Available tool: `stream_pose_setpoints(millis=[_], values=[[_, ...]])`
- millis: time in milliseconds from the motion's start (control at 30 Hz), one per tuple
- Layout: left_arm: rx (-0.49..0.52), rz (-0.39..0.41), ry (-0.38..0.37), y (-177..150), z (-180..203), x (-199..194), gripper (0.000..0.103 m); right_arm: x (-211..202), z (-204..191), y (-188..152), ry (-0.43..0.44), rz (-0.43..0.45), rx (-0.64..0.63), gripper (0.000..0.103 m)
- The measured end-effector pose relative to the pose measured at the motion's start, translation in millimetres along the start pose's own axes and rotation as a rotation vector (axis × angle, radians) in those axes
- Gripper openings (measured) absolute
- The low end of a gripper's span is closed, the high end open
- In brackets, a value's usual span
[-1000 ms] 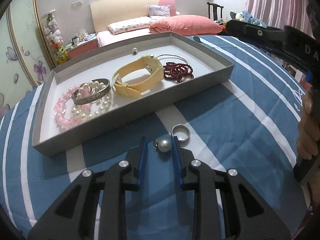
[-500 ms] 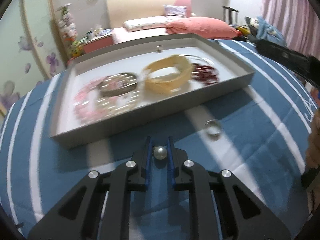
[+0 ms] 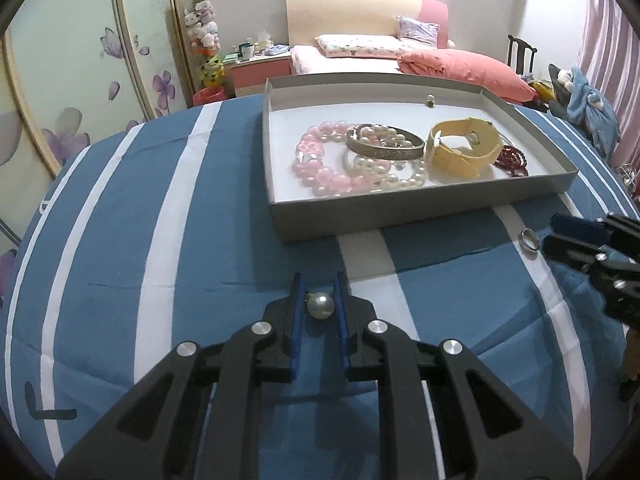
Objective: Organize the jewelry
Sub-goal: 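Grasp the silver ring with the right tool while the left tool lifts the stud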
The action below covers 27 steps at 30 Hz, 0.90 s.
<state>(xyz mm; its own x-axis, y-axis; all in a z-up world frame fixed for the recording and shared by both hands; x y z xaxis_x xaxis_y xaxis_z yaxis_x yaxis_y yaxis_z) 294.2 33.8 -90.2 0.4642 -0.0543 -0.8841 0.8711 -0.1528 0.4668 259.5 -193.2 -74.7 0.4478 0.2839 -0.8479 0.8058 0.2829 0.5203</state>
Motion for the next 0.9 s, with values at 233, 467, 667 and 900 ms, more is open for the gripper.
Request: stream_pose_setpoints(millis=[233,467,667,900], values=[[-0.014,0.0,-0.009,0,-1,0,0.015,12,-3,1,-0.074,-0.046,-0.021,0.024],[-0.034,0.001,-0.013,-6,-2,-3,0.015,-3,21,-15,-0.114,-0.05,0.069,0.023],[-0.066,0.034,-0.025,-12,-5,-15,0.015,-40,41,-21,-0.113,0.081,0.174,0.023],[-0.094,0.185,0.004,-12,0,-59,0.015,-87,29,-11,-0.127,0.299,0.169,0.023]])
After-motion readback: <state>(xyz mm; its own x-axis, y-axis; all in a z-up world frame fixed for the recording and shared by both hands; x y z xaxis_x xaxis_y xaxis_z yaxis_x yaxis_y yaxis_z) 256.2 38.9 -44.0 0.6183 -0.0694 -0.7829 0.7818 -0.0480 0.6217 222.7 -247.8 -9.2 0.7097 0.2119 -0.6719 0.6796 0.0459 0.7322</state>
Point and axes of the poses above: each gripper's, at about its wrist camera, not at the fingertips, and x roughly the way its jaws point, z to its right, y to its top, the point moved 3 cm from there along x, roughly the way its jaws point, and after that the axes turned 11 degrees about -z, right-handed, at the moved point
